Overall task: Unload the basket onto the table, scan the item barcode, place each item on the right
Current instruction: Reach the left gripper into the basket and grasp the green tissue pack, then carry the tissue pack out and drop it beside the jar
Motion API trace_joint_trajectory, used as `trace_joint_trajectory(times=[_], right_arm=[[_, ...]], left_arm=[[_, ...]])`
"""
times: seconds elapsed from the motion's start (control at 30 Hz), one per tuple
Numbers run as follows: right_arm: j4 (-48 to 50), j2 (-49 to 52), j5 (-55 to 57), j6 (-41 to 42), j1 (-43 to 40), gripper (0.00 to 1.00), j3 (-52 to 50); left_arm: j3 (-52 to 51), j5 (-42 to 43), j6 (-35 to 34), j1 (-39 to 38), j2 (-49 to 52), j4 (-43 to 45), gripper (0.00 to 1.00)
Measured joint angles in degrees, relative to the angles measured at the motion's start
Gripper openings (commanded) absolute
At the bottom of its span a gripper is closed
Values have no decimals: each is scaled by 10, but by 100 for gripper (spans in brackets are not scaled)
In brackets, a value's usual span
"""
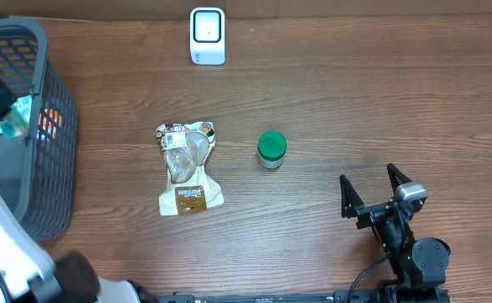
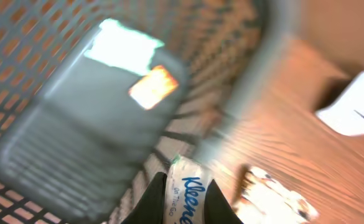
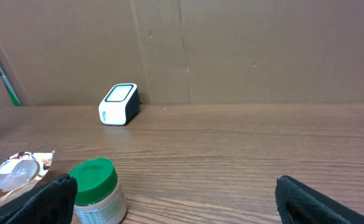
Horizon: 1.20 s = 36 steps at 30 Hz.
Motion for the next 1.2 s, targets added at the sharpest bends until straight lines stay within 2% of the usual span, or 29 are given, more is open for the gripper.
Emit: trace_joint_trajectory(times=[0.27, 0.43, 0.6, 0.8, 1.07, 1.2], right_arm=[[0, 0, 0, 0, 0, 100, 0], [0, 0, 0, 0, 0, 100, 0], [0, 0, 0, 0, 0, 100, 0], [0, 0, 0, 0, 0, 100, 0], [0, 0, 0, 0, 0, 100, 0], [0, 0, 0, 0, 0, 100, 0]], left_arm=[[-1, 12, -7, -187, -57, -44, 5], [-45, 15, -29, -302, -56, -20, 4], [-153, 14, -68, -418, -55, 80, 5], [-297, 16, -124, -505, -52, 216, 4], [-471, 21, -214, -530, -41, 381, 5], [-525, 45, -236, -533, -14, 467, 15]])
